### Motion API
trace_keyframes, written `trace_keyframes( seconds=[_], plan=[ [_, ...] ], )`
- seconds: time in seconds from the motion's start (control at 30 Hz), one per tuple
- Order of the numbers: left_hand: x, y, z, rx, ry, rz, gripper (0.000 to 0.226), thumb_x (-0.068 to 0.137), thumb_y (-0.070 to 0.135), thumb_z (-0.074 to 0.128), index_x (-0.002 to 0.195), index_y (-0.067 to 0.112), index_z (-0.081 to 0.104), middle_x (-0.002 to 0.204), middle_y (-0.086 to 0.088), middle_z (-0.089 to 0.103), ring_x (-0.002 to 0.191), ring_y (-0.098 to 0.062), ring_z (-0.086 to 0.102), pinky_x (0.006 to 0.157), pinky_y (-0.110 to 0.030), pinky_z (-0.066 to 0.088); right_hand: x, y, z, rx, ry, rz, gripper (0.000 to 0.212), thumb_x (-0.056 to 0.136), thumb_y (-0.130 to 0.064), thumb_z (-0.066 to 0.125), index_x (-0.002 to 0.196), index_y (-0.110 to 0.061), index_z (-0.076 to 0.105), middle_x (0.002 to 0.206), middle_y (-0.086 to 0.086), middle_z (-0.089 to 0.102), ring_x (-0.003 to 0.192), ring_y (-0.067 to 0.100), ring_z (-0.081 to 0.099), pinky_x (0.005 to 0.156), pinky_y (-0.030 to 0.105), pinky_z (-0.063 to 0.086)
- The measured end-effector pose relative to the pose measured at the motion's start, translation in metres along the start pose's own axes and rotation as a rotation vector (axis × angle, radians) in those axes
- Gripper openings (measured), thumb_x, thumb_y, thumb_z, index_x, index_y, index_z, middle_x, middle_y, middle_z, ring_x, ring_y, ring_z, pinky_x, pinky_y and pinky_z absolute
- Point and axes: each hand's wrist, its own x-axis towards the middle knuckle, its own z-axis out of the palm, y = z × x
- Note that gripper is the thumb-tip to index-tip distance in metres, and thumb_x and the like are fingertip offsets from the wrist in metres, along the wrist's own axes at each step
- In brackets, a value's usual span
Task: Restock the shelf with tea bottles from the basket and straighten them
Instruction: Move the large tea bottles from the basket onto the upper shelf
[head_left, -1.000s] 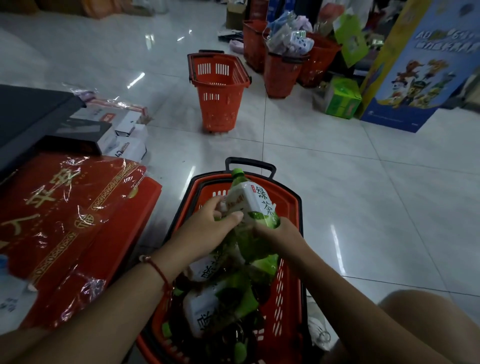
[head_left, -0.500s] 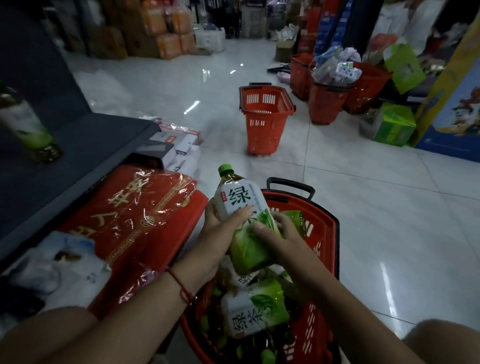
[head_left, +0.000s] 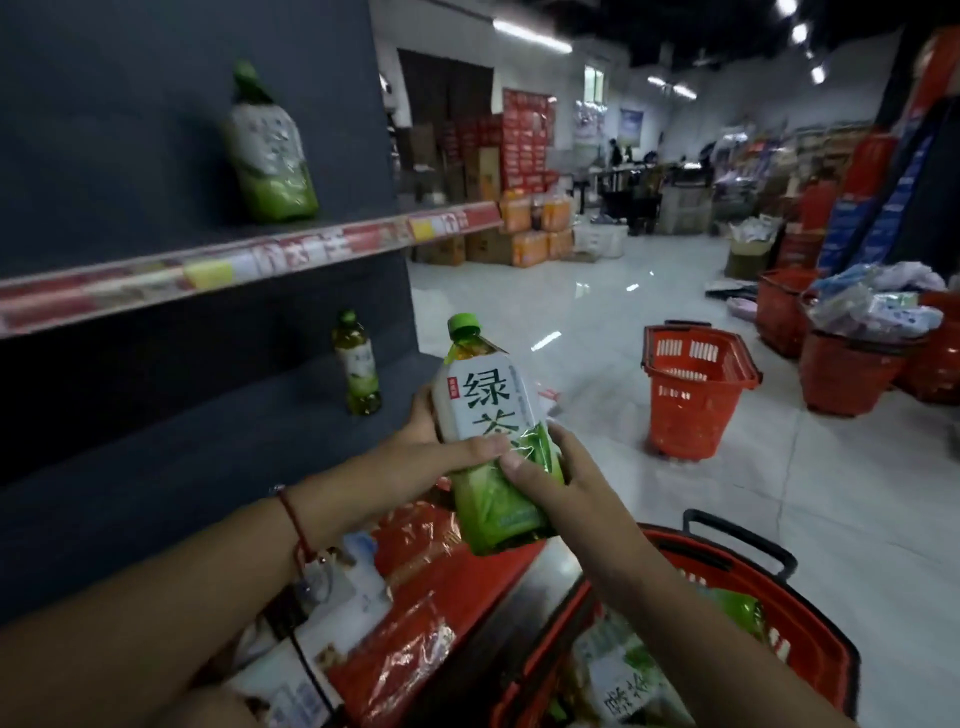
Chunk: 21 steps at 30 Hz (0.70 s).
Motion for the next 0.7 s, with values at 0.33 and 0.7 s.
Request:
trace_keyframes(
  seconds=[0.33,0.7],
  plan=[
    [-0.032,0.102,-0.127,0.113,0.340,0.279,0.071,0.067,0.023,0.084,0.120,0.046,0.042,0.108,0.015,0.069,0.095,0.000,0.067,0.066,-0.013,0.054,0.086,-0.095,0.112,-0.051,-0.338,-0.238,0.037,0.096,-0.023,0.060,0.133,-0.025,0.056,0.119,0.001,0.071,0.108,0.018,0.070,0.086,0.032,0.058],
    [0.003,0.150,-0.260,0.257,0.501,0.399,0.068,0.071,0.020,0.082,0.124,0.039,0.042,0.107,0.017,0.065,0.087,0.010,0.064,0.063,-0.009,0.052,0.205,-0.149,0.217,-0.213,-0.430,-0.334,0.038,0.099,-0.030,0.059,0.136,-0.027,0.054,0.125,-0.002,0.069,0.113,0.015,0.067,0.100,0.040,0.053]
  ],
)
